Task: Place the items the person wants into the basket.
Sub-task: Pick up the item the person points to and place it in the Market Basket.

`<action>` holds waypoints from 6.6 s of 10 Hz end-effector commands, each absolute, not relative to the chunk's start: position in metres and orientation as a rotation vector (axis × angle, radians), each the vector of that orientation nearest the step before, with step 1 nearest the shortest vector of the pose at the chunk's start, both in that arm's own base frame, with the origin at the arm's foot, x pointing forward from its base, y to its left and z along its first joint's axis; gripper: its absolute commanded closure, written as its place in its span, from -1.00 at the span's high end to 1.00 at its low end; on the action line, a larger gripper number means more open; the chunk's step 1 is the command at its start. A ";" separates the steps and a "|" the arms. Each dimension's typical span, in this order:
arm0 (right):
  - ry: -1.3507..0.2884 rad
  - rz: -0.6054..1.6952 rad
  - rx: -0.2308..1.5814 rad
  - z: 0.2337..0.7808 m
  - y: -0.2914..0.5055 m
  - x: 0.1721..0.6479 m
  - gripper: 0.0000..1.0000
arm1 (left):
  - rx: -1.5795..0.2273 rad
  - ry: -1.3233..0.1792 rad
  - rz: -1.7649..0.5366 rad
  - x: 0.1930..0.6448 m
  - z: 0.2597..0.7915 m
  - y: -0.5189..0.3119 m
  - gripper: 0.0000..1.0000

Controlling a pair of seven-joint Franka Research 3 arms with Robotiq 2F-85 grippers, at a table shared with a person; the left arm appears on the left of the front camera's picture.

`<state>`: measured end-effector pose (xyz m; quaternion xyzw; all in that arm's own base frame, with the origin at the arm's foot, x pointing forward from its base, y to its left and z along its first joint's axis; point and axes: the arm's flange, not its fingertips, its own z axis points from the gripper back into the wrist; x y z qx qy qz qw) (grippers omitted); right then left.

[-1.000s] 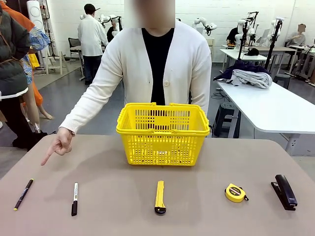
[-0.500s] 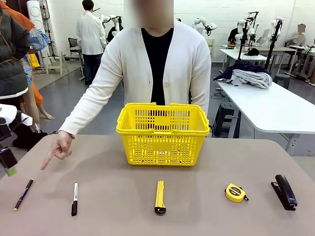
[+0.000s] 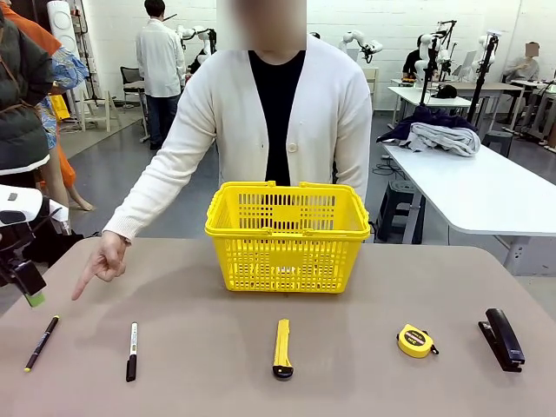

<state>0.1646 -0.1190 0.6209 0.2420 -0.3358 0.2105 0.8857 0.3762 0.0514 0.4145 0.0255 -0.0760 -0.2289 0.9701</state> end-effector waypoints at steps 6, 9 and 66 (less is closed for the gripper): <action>-0.700 0.452 0.511 0.621 -0.118 0.164 1.00 | 0.055 -0.056 -0.319 0.376 0.333 0.043 1.00; -0.700 0.452 0.511 0.621 -0.118 0.164 1.00 | 0.046 -0.100 -0.199 0.375 0.310 0.046 1.00; -0.700 0.452 0.511 0.621 -0.118 0.164 1.00 | -0.012 -0.289 -1.697 0.646 0.563 -0.393 -0.76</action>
